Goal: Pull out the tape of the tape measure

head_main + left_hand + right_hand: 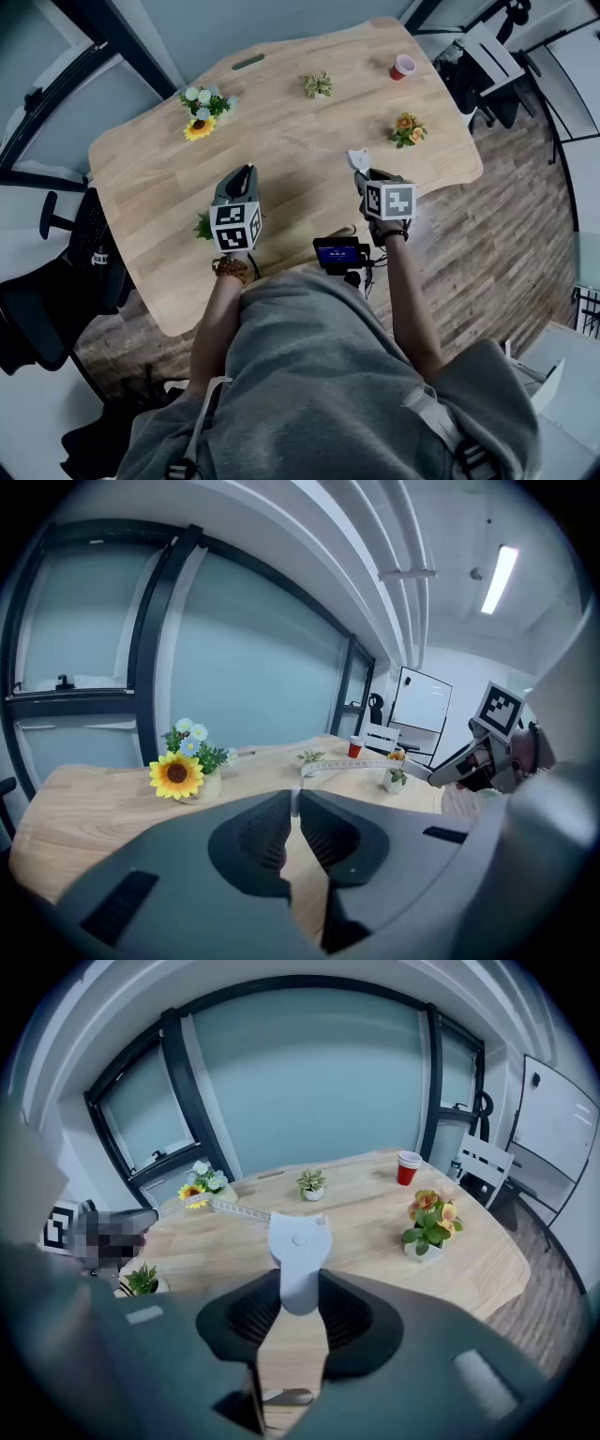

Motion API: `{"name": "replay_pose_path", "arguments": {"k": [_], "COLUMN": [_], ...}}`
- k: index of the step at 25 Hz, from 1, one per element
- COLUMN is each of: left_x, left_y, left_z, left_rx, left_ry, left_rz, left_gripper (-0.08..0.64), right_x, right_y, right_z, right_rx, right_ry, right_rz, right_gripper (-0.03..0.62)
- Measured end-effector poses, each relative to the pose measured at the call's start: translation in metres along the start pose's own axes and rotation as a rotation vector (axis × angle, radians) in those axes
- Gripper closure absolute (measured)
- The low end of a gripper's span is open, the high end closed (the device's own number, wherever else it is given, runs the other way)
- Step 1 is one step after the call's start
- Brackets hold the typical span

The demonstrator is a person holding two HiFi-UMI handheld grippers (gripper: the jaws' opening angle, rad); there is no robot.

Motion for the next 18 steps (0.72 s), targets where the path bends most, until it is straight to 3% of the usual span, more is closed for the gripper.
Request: {"name": "replay_pose_path", "arguments": {"k": [12,18], "left_x": [-0.021,-0.036], "left_y": [-0.031,-0.049], "left_z": [0.004,0.01], "left_rx": [0.001,-0.033], "left_ry": [0.018,0.013], "left_rz": [0.098,0.155], "left_gripper": [0.522,0.522], "right_x": [-0.05,-0.071], "right_y": [-0.006,-0.012], "right_z": [-0.01,-0.016], "right_rx": [0.069,0.109], "right_ry": [-0.029,-0.038], "right_rz": [0.04,0.048], "right_gripper": [0.46,0.46]}}
Point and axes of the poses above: the fingertips, and each gripper's own axes: x backward along the fingers, z to its left, y out of its top, the point moved 10 cm from there along x, backward along the fingers, and after that the axes turned 1 degree about y, right-handed, at the moved point
